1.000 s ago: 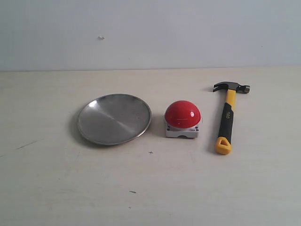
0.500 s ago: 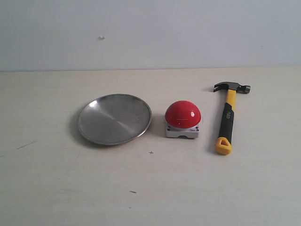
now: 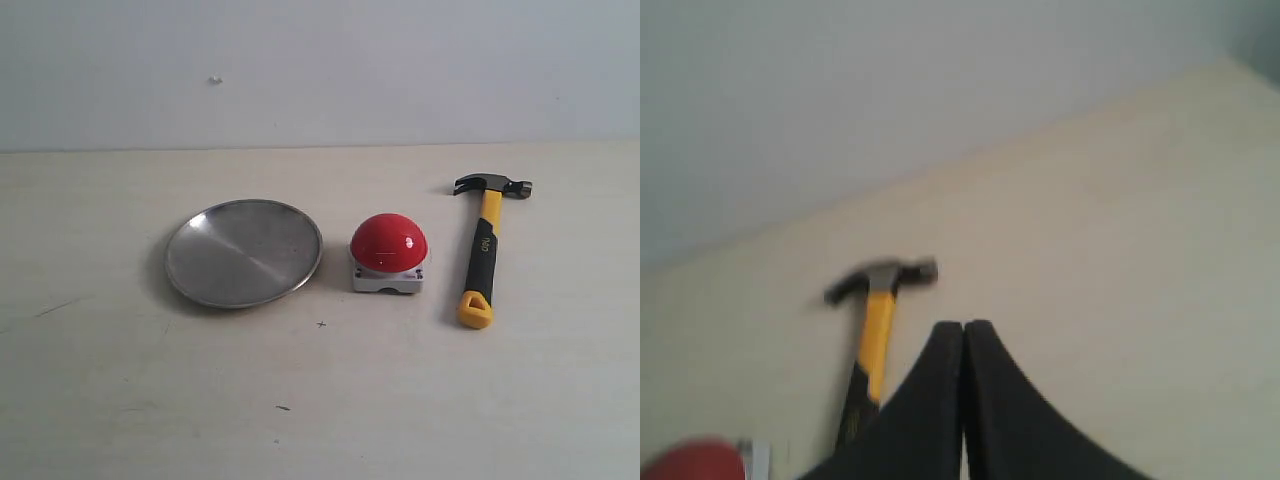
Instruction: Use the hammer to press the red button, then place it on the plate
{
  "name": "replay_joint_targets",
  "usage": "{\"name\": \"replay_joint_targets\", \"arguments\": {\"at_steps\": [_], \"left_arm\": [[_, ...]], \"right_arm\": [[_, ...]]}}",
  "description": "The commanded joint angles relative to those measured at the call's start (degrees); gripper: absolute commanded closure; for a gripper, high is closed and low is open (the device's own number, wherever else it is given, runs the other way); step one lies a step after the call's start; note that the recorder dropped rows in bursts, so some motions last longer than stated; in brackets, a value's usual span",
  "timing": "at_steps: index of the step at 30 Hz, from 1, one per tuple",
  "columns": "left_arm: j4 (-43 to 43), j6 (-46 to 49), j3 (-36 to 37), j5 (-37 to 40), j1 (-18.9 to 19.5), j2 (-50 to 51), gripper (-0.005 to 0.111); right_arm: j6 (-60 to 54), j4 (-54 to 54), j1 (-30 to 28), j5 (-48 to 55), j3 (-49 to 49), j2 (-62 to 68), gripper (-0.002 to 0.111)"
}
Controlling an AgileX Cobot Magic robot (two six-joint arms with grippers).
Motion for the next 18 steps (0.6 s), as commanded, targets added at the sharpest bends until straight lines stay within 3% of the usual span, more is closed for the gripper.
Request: {"name": "replay_joint_targets", "arguments": {"at_steps": [1,8,11,15,18], "left_arm": [[0.11,-0.39,-0.03,-0.38,0.1,-0.47,0.107],[0.11,-0.39,-0.03,-0.38,0.1,-0.47,0.107],[0.11,-0.39,-0.03,-0.38,0.1,-0.47,0.107],[0.11,-0.39,-0.03,-0.38,0.1,-0.47,0.107],[0.11,-0.39,-0.03,-0.38,0.1,-0.47,0.107]], "right_arm": [[-17.34,13.35,5.76,15.06,-12.07,14.42,0.108],[-16.54,12.58,10.68,31.76,-31.51,32.09,0.108],[-7.38,8.95,10.72,37.42,-41.28,41.06,0.108],[-2.3,7.22,10.72,37.66,-46.87,48.29,0.106],[-1.79,8.39,10.72,37.66,-50.34,53.05,0.098]]}}
